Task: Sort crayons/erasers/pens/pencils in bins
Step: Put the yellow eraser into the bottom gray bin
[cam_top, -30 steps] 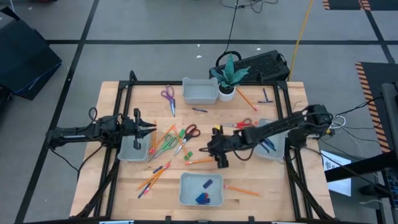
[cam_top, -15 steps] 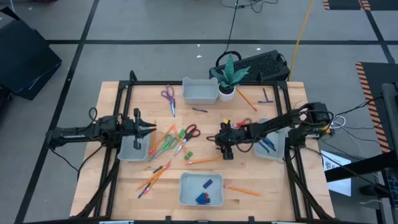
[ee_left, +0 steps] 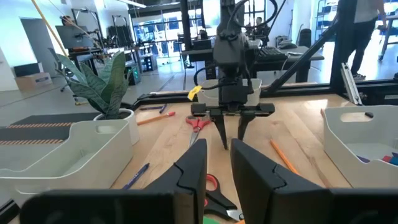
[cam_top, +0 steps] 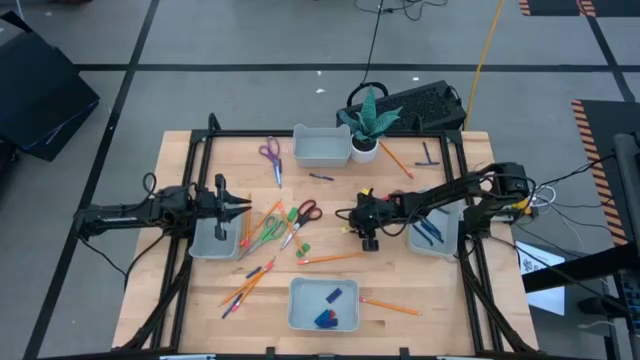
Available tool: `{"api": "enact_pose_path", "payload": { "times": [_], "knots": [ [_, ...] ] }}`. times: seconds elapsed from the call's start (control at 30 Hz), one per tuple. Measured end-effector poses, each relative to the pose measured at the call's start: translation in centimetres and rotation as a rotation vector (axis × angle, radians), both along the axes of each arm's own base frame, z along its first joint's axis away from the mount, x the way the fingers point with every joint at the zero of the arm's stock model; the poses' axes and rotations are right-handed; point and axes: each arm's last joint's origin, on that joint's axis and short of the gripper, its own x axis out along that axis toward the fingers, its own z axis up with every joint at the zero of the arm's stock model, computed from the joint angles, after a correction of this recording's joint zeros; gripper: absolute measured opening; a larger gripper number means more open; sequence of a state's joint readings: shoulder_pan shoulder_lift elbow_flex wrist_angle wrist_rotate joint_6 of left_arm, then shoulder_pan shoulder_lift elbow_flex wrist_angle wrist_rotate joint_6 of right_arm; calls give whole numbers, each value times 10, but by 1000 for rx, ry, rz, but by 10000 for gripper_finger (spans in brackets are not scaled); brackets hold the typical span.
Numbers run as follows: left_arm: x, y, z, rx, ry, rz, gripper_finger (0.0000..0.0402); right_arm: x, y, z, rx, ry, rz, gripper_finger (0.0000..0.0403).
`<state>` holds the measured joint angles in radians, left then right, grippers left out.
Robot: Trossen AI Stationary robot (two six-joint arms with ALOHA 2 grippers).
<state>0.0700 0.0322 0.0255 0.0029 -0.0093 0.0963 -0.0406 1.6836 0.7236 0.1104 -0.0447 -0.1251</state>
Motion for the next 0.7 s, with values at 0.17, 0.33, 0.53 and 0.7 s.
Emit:
{"api": "enact_pose_path", "payload": {
  "times": [0.17,0.33,0.53,0.7],
  "knots": [
    [0,0,0,0,0,0,76,-1,3,-1,36,8,-37,108],
    [0,0,0,0,0,0,76,-1,4,-3,80,23,-102,122],
    [0,0,0,0,0,0,76,3,15,-10,56,31,-57,135],
    [0,0,0,0,0,0,76,3,20,-20,35,65,-23,128]
  ]
}}
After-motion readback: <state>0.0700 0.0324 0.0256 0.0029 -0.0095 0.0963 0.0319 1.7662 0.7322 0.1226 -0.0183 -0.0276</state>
